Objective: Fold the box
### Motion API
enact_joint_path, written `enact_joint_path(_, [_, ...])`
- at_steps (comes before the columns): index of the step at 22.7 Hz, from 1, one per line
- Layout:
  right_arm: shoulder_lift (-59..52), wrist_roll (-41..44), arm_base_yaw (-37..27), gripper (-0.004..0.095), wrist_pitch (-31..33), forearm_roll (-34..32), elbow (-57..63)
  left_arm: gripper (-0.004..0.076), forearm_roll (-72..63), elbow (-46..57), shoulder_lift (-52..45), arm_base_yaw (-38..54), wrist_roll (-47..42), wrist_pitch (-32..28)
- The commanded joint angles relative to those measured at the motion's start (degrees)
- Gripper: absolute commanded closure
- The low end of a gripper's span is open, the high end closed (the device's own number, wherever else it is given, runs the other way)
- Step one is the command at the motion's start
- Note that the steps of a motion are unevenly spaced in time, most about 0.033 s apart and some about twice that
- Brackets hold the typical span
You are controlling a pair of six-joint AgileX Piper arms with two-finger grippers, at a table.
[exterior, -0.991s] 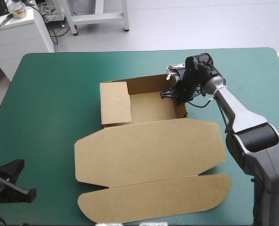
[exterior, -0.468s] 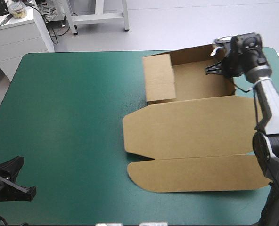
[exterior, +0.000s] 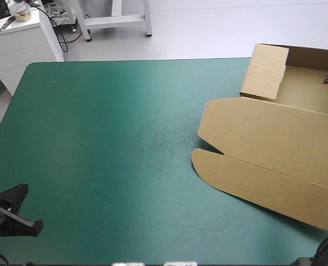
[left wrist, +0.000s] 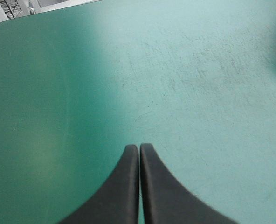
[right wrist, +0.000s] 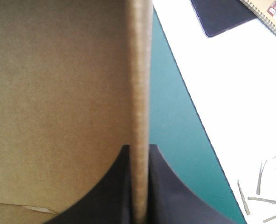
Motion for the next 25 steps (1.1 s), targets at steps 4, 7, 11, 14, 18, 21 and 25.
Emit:
enact_joint_path(4, [0.67, 0.52, -7.65, 0.0928, -0.83, 2.85, -1.81, 0.0734, -0.07, -1.2, 0.65, -0.11, -0.22, -3.87])
enact_joint_path(7, [3.02, 0.52, -9.29, 0.0926, -0.83, 2.74, -1.81, 0.0734, -0.07, -1.2, 0.65, -0.11, -0.22, -3.87])
enact_joint_path(11, [6.68, -0.85, -11.86, 0.0916, -0.24, 4.67, -1.81, 0.0734, -0.17, -1.2, 0.65, -0.11, -0.22, -3.87])
enact_joint_path(14, [7.95, -2.75, -12.67, 0.0707, 0.45, 8.1, -1.81, 0.0734, -0.17, -1.2, 0.65, -0.11, -0.22, -3.87])
enact_joint_path(18, [7.7, -2.75, -12.94, 0.0276, 0.45, 7.12, -1.81, 0.0734, -0.17, -1.2, 0.65, -0.11, -0.22, -3.87])
enact_joint_path(21, [6.75, -2.34, -12.94, 0.0135, 0.45, 4.96, -1.81, 0.0734, -0.17, -1.2, 0.65, -0.11, -0.22, -3.87])
enact_joint_path(25, [1.77, -2.34, -12.94, 0.0113, 0.45, 4.02, -3.73, 0.0734, 0.04, -1.2, 0.65, -0.11, -0.22, -3.76])
